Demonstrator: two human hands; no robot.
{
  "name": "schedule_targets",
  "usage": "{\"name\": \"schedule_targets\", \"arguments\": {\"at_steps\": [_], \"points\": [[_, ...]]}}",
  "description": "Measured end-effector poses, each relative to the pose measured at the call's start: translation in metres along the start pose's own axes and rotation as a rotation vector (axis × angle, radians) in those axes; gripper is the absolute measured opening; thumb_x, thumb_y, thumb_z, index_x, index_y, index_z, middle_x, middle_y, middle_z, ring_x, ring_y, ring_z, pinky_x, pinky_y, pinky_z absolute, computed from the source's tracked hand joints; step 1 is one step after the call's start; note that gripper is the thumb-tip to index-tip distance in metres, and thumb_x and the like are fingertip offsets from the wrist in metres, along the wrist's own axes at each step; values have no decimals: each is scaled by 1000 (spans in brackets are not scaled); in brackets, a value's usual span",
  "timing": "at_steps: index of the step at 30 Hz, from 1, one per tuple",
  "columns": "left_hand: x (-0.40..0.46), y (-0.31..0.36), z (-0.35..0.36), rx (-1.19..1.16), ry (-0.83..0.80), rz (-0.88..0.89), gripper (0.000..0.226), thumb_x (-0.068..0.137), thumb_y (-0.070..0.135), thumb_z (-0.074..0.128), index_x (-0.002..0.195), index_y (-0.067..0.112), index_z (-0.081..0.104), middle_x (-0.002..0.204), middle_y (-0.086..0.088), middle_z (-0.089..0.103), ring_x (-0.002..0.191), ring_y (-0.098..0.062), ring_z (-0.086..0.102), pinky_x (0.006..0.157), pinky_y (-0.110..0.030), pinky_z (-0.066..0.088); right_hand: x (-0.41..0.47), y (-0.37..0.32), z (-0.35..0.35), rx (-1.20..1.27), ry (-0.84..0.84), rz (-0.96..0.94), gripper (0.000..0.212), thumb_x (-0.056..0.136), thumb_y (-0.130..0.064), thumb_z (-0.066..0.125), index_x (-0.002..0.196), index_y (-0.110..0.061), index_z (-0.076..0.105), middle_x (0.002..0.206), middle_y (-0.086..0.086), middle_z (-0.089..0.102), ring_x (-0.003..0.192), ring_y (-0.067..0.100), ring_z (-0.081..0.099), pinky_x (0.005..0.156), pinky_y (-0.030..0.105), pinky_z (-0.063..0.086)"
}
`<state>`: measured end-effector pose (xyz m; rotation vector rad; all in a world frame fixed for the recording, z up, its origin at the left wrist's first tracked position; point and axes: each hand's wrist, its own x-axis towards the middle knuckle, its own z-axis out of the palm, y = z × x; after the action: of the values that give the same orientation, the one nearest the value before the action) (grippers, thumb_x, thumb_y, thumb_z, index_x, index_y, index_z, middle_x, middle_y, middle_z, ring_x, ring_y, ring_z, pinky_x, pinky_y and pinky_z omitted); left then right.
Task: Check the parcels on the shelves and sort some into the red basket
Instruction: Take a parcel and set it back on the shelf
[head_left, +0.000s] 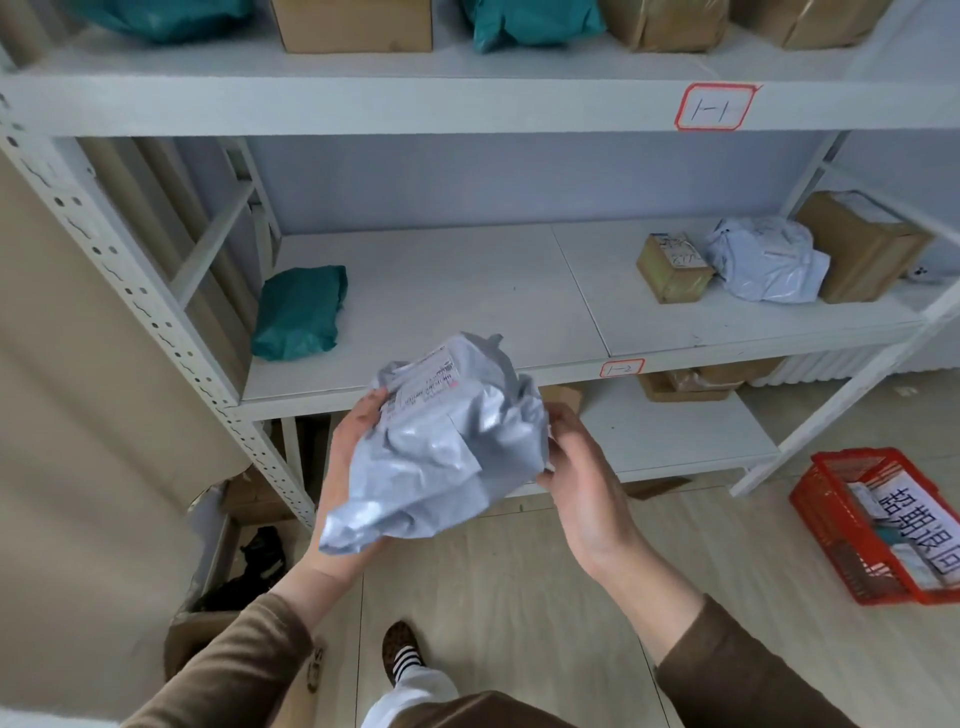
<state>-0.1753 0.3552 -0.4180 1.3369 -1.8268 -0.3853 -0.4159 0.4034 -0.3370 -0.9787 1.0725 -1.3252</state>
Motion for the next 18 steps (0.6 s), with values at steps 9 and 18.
{"name": "schedule_targets", "arguments": {"at_steps": [9,18], "points": [[21,26,-25,-59,-36,344,31,108,49,47,134,35,55,145,23,55,144,2,43,119,-13,34,18,-1,-26,-169,-212,325,82,69,-80,68,140,-42,51,135,-12,68,129,17,61,103,44,45],[24,25,2,-355,-150,-232,59,106,24,55,158,31,27,153,43,37,142,14,39,119,-18,36,30,22,-33,-34,17,214,75,64,-44,83,132,-31,51,121,-6,74,105,16,71,72,33,48]]}}
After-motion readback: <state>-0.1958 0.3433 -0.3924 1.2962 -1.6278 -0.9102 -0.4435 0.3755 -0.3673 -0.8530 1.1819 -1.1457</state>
